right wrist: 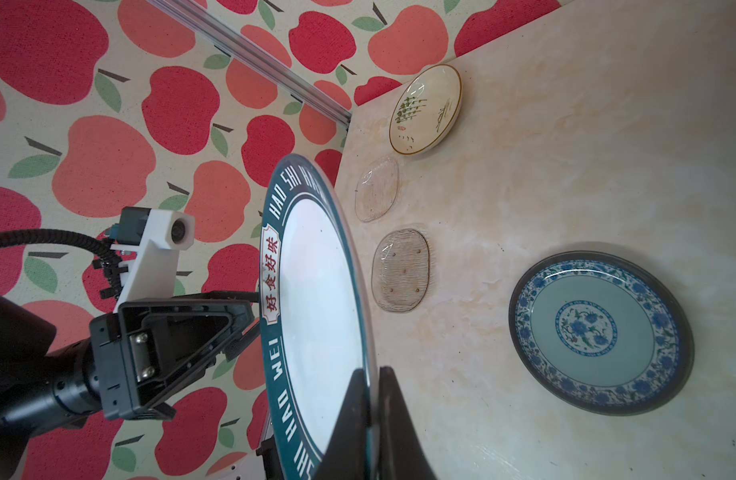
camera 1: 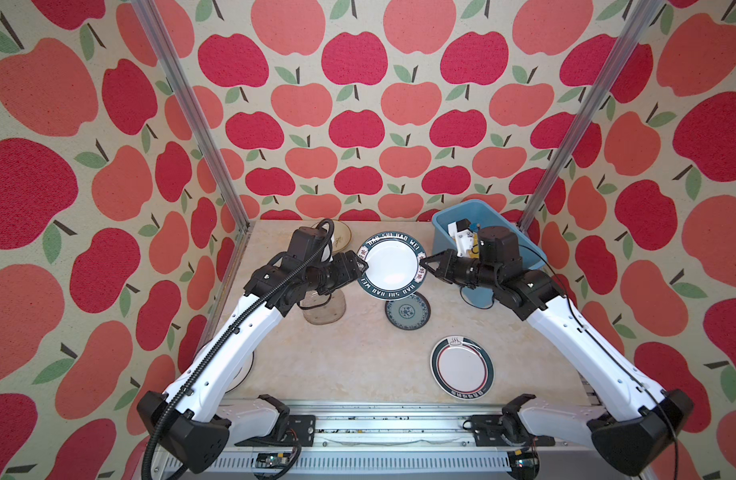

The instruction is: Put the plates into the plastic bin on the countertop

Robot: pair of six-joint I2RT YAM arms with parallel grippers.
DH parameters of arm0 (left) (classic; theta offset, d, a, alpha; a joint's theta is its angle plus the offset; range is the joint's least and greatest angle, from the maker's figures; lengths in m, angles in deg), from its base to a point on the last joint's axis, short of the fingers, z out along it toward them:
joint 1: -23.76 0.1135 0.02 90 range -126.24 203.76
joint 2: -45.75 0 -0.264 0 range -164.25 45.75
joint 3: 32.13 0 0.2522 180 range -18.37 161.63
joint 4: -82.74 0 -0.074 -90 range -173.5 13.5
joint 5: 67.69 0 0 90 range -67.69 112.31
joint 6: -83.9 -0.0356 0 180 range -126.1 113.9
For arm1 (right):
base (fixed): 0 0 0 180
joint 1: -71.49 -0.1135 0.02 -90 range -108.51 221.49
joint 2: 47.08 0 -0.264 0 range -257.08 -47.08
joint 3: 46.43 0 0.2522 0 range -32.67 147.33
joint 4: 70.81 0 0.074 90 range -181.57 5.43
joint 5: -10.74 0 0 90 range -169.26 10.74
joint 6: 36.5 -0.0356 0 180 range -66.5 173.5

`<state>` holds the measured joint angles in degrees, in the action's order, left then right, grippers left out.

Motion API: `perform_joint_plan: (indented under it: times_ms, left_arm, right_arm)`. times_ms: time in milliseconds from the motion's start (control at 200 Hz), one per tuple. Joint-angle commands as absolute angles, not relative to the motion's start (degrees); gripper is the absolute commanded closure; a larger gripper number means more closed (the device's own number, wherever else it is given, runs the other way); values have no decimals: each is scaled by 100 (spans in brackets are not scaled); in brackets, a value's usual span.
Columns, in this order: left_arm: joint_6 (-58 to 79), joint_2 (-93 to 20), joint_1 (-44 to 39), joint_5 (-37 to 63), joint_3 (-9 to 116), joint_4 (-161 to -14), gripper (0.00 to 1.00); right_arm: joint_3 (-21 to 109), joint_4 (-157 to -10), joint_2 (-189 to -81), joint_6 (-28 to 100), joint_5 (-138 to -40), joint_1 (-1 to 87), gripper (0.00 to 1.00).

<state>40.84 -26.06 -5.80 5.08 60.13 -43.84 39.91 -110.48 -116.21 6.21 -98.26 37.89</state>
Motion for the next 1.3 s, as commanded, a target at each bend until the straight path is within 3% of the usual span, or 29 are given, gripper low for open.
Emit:
perform_joint_plan:
  times_ms: [0, 320, 600, 720, 810, 1001, 1156, 1296]
  left_arm:
    - [4171, -2750, -694, 403, 6210, -4801, 32]
    - [4211, -3096, -869, 402, 6668, -4808, 73]
    - [4258, -3600, -1108, 446, 7211, -4831, 100]
    - [4353, -3745, -1178, 455, 7289, -5032, 100]
    - [4471, -3827, -1210, 471, 7292, -5224, 100]
    - [4593, -4113, -1261, 643, 7527, -5465, 100]
    - [4474, -4621, -1259, 695, 8141, -5416, 100]
    - [4434, -5155, -1265, 543, 8737, -5408, 100]
  right_arm:
    - [3936, -10945, -11348, 446, -10069, 3889, 100]
    - [3677, -10591, -11151, -7, -10493, 4379, 98]
    - [3587, -10649, -11050, -66, -10716, 4846, 84]
    - [3563, -10715, -11019, -55, -10824, 5099, 79]
    - [3578, -10811, -10986, -31, -10866, 5277, 64]
    - [3973, -11701, -10885, 461, -10588, 5772, 43]
    - [4729, -13098, -10940, 1282, -9766, 6161, 35]
    - [4679, -13081, -10887, 1259, -9921, 6490, 33]
